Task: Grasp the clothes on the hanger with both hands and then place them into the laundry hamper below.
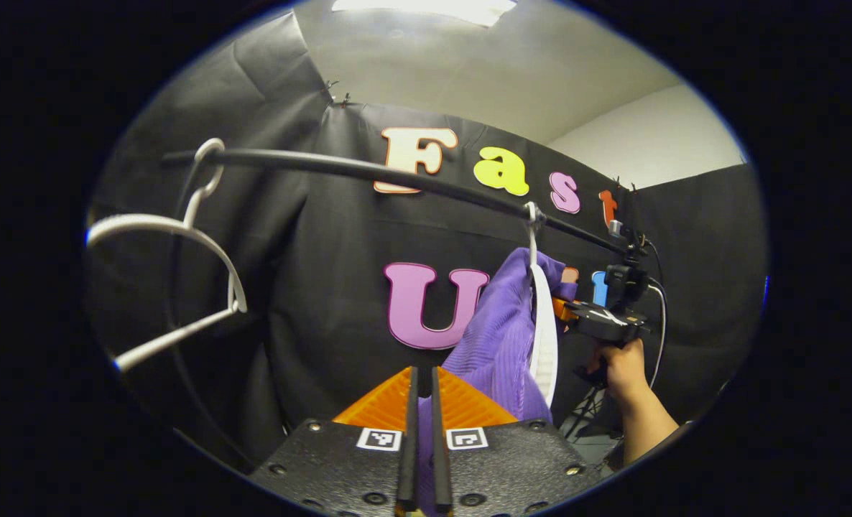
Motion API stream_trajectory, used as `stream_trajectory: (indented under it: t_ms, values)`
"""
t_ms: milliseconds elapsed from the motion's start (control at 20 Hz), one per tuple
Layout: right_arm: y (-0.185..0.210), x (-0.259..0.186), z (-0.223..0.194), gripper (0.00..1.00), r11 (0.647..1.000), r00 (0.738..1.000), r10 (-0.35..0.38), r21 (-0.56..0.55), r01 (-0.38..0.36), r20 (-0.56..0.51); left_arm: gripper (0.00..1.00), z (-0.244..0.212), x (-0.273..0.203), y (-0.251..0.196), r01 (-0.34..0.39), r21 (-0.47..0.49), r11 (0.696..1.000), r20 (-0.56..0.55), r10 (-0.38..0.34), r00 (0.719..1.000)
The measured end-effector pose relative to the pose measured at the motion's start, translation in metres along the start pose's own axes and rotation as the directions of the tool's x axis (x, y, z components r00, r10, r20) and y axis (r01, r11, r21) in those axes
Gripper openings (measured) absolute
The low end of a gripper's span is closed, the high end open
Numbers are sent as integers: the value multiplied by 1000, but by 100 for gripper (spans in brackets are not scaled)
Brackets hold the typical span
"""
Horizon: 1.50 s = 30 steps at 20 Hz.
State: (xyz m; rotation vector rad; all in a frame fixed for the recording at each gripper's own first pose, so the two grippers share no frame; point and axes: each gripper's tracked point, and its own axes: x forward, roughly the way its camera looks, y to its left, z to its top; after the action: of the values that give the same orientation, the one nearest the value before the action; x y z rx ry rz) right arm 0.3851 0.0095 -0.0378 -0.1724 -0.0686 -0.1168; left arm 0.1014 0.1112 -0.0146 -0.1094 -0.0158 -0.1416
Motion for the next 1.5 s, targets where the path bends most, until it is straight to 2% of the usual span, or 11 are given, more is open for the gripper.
stream_trajectory:
  t_ms: [100, 150, 250, 350, 450, 550, 700, 1050, 1250, 1400, 1500]
  values:
    - [2, -2, -1, 1, 1000, 1000, 10, 1, -10, -3, 47, -11, -7, 7, -3, 30, 1000, -19, 4, 1000]
    - [6, -3, -2, 1, 1000, 1000, 28, 3, -28, -11, 39, -14, -13, 6, 15, 43, 999, -25, -14, 1000]
    - [15, -4, -7, 1, 998, 998, 56, -1, -56, -29, 69, -30, -23, -2, 59, 39, 997, -46, -58, 997]
    - [29, -6, -20, 1, 996, 996, 80, -33, -82, -44, 99, -76, -20, -31, 175, -7, 985, -30, -175, 984]
    - [32, -11, -21, 1, 991, 996, 80, -108, -84, -39, 92, -136, -10, -52, 197, 29, 980, -132, -192, 973]
    - [32, -16, -25, 1, 991, 996, 76, -107, -81, -45, 97, -163, 9, -46, 169, 92, 981, -141, -155, 978]
    - [25, -23, -21, 1, 992, 996, 71, -99, -75, -50, 96, -188, 24, -55, 174, 96, 980, -151, -158, 976]
    - [23, -55, -11, 1, 990, 998, 67, -122, -69, -19, 95, -208, 51, -56, 163, -44, 986, -160, -168, 973]
    - [17, -77, 1, 1, 993, 998, 61, -102, -58, 22, 95, -250, 56, -75, 238, -196, 951, -211, -278, 937]
    - [11, -93, -2, 1, 995, 998, 55, -84, -54, 9, 92, -303, 70, -92, 258, -202, 945, -263, -306, 915]
    - [17, -99, -13, 5, 995, 996, 85, -44, -86, -28, 96, -345, 92, -102, 263, -182, 947, -300, -309, 903]
